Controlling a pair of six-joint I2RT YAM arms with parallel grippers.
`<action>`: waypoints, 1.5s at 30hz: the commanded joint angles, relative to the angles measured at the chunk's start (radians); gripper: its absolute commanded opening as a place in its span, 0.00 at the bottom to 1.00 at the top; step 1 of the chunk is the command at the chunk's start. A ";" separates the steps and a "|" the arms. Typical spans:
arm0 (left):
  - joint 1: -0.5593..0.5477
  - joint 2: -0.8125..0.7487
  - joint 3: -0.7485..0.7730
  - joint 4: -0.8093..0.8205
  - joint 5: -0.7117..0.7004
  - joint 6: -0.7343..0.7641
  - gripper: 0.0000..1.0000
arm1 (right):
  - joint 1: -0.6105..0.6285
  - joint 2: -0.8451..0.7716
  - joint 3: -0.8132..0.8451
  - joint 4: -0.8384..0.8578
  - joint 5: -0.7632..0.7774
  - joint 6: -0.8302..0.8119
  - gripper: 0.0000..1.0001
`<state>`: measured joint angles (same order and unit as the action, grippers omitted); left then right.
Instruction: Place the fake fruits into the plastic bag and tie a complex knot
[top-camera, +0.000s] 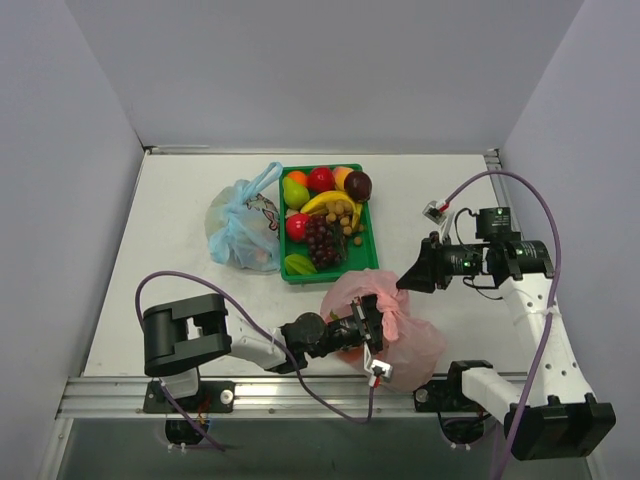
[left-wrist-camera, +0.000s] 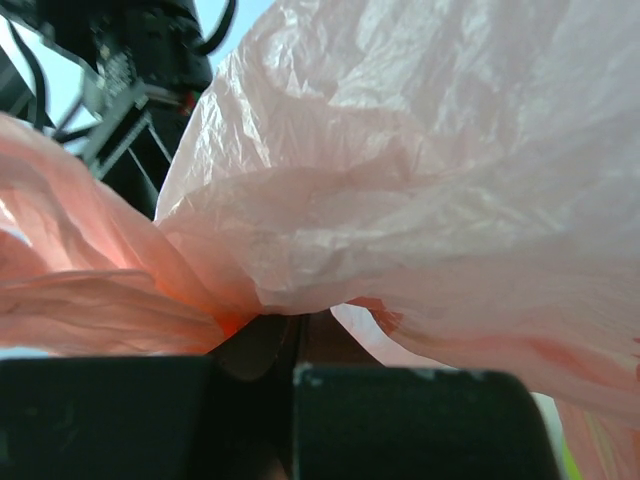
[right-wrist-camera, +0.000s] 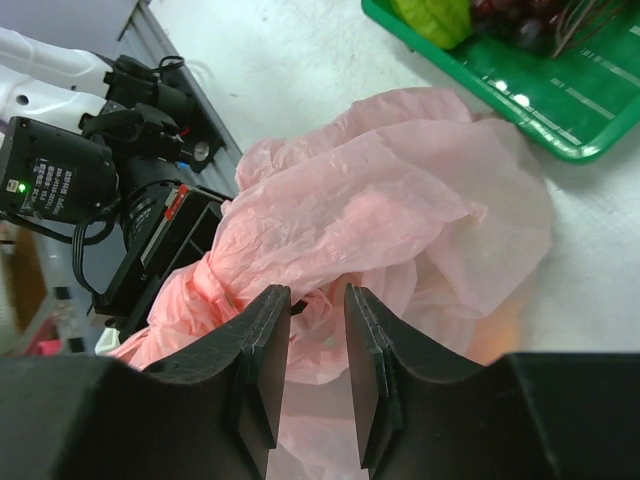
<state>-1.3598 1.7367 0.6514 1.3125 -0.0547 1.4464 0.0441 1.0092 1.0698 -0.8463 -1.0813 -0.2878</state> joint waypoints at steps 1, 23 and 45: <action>-0.004 -0.017 0.030 0.355 0.033 0.009 0.00 | -0.007 0.035 -0.031 -0.028 -0.109 0.041 0.30; -0.001 0.007 0.048 0.355 0.041 0.042 0.00 | -0.016 0.042 -0.045 -0.131 -0.143 -0.023 0.23; -0.004 -0.256 -0.413 0.325 0.044 -0.020 0.45 | -0.066 0.042 0.005 -0.149 -0.164 -0.113 0.00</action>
<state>-1.3617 1.5517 0.2687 1.3121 -0.0246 1.4769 -0.0139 1.0466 1.0515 -0.9543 -1.2125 -0.3725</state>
